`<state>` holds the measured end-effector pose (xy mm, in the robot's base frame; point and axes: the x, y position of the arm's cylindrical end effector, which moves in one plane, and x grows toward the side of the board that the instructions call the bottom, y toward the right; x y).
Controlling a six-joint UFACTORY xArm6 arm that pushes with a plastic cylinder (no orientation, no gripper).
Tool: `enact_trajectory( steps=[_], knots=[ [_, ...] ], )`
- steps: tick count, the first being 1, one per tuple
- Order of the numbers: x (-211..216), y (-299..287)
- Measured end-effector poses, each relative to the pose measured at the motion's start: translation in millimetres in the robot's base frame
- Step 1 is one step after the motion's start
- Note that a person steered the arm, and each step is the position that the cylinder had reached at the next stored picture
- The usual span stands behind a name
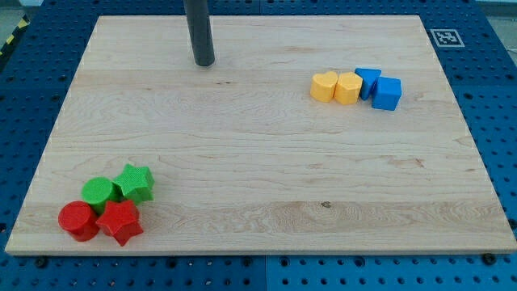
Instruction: Move your arm towards bottom center
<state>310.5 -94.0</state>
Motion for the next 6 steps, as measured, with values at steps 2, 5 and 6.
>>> enact_trajectory(
  steps=[2,5,6],
  knots=[
    [19.2,-7.4],
    [262.0,38.5],
    [307.3,45.5]
  ],
)
